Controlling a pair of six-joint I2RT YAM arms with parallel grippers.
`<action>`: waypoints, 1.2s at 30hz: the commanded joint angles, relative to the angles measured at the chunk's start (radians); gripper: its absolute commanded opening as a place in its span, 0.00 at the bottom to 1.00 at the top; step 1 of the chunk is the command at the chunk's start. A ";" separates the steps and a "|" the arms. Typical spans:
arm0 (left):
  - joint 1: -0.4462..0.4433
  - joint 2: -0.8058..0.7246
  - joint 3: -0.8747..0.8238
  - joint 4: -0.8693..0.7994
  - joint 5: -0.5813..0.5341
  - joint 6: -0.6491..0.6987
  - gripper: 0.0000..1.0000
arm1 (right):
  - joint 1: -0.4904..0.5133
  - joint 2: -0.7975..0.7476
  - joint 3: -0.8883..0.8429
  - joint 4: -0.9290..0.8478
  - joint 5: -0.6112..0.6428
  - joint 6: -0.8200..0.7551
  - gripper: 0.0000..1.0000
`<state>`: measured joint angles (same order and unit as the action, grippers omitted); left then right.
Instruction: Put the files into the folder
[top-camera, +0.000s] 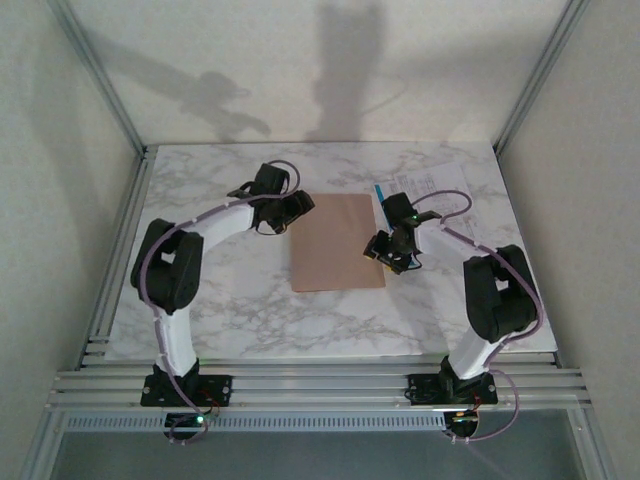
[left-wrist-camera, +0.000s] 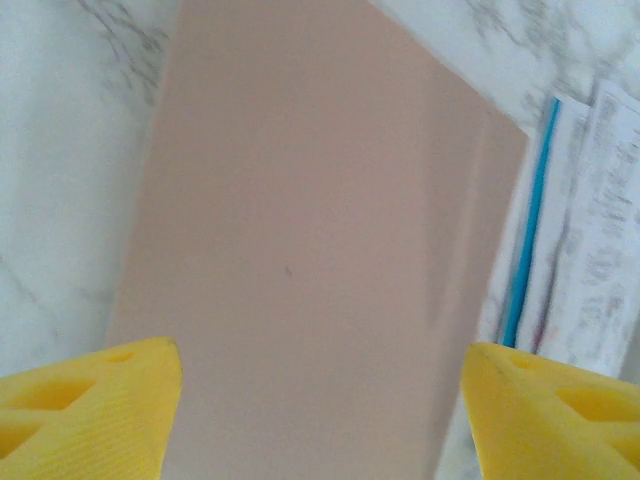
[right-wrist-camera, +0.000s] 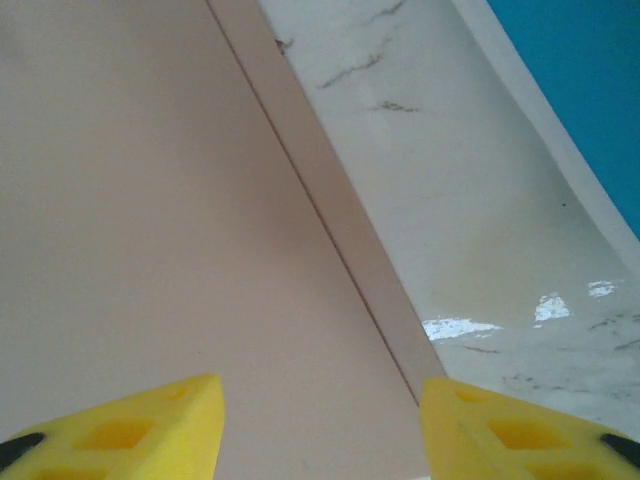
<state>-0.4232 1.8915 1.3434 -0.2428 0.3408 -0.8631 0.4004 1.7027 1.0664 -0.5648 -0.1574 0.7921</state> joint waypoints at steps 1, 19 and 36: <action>-0.041 -0.093 -0.081 -0.014 0.002 -0.049 0.74 | 0.011 0.048 0.044 -0.012 -0.008 -0.030 0.55; -0.158 -0.343 -0.467 0.169 0.104 -0.435 0.75 | 0.012 0.149 0.050 0.043 -0.033 -0.010 0.55; -0.390 -0.404 -0.691 0.489 -0.174 -1.019 0.78 | 0.014 0.100 -0.022 0.025 -0.022 0.087 0.55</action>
<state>-0.7811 1.4719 0.6640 0.1249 0.2745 -1.7466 0.4038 1.7958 1.0824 -0.4896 -0.1680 0.8429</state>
